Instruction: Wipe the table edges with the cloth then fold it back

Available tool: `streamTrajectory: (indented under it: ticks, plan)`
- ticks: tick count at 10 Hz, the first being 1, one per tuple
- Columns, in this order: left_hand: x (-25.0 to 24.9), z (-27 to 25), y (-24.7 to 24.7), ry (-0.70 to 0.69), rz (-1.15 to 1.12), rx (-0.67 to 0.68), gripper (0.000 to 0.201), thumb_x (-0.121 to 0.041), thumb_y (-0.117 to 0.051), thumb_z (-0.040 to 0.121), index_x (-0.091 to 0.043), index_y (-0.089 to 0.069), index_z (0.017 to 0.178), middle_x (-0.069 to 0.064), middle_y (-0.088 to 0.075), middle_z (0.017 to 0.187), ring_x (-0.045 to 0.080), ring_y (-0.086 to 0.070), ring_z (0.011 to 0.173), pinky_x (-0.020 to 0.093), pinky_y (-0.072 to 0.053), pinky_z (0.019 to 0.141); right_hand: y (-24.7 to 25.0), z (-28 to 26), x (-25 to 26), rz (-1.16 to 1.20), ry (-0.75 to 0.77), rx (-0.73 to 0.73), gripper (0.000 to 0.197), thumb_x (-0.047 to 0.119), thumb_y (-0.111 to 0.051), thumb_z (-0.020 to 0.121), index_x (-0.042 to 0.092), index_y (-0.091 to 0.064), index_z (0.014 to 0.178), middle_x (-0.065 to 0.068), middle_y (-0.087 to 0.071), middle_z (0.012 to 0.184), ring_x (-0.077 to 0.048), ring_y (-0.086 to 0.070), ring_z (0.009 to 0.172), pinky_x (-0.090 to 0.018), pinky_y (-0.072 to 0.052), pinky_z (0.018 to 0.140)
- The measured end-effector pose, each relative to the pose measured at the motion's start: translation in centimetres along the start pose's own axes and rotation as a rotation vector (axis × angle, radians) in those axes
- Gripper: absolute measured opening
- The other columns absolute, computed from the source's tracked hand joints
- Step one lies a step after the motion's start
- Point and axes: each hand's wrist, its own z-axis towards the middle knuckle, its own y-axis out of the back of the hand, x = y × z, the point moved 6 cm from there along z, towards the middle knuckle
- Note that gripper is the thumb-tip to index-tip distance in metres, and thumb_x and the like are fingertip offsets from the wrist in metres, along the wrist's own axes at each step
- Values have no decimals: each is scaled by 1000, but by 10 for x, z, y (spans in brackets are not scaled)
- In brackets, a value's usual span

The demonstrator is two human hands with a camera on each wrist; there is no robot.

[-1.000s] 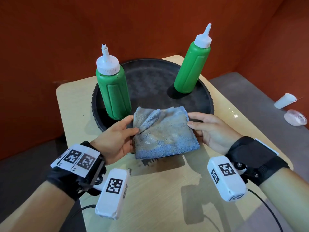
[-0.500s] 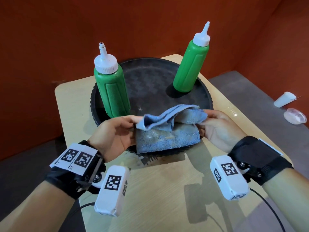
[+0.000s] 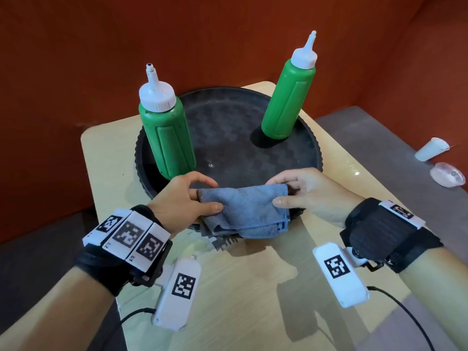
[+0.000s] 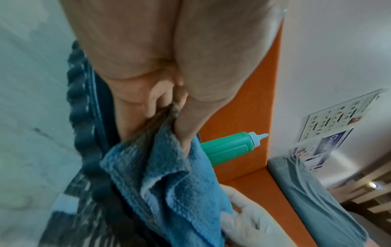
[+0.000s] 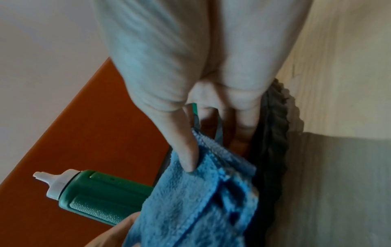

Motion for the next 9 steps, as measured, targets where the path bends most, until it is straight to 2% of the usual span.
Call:
streamTrajectory:
  ticks: [1,2,3,4,5,6,7,8,9]
  plan:
    - [-11,3,-1,-20,44,5,24,7,-66,82,-9,-60,99,15,-66,81,19,-64,61,27,-55,46,5,5,9,27,1,-12,23,-2,-63,84,15,-63,99,-9,-69,102,-14,-67,84,-35,-58,74]
    - [-21,12,-2,-60,56,-64,30,6,-67,81,-9,-59,106,12,-63,82,20,-61,64,29,-55,50,18,16,16,-88,50,-122,29,2,-66,82,23,-63,101,1,-72,100,-5,-66,76,-28,-54,75]
    - [-24,25,-2,-88,32,-168,35,9,-66,81,-12,-59,108,8,-60,78,19,-58,65,28,-54,54,31,31,17,-67,49,-292,31,6,-67,81,23,-60,106,5,-71,96,-15,-69,85,-37,-55,84]
    - [-21,39,0,-118,94,-223,40,6,-67,80,-15,-60,114,9,-61,87,20,-56,73,35,-52,72,35,47,13,-58,42,-377,34,7,-67,82,19,-56,112,3,-68,101,-15,-67,89,-31,-54,85]
    - [-20,45,-2,-113,221,-250,44,0,-68,81,-7,-59,124,13,-64,104,22,-60,86,36,-50,88,33,61,1,-166,5,-324,44,9,-67,82,22,-54,122,-1,-58,124,-17,-60,109,-32,-48,97]
    - [-21,41,-6,-103,402,-255,35,-9,-61,88,-5,-60,123,13,-66,113,26,-63,107,33,-47,97,31,62,-1,-287,54,-254,35,12,-65,85,24,-63,118,6,-54,135,-13,-50,126,-33,-38,108]
    - [-24,32,-7,-127,633,-271,28,-17,-53,94,-7,-66,116,9,-50,138,20,-44,132,23,-32,105,23,60,0,-445,130,-106,36,18,-62,88,27,-62,123,13,-44,145,-8,-38,135,-34,-28,115]
    - [-29,25,-14,-124,746,-205,28,-18,-47,96,-4,-69,107,4,-43,145,15,-38,136,17,-28,102,22,56,1,-541,104,-9,37,22,-59,91,30,-58,128,18,-37,148,-9,-33,139,-36,-23,117]
    - [-41,15,-14,-149,840,-278,29,-28,-48,94,-12,-66,111,2,-61,124,23,-55,119,32,-43,101,30,46,17,-531,164,-71,42,27,-56,92,36,-51,133,21,-31,151,-8,-28,141,-34,-20,117]
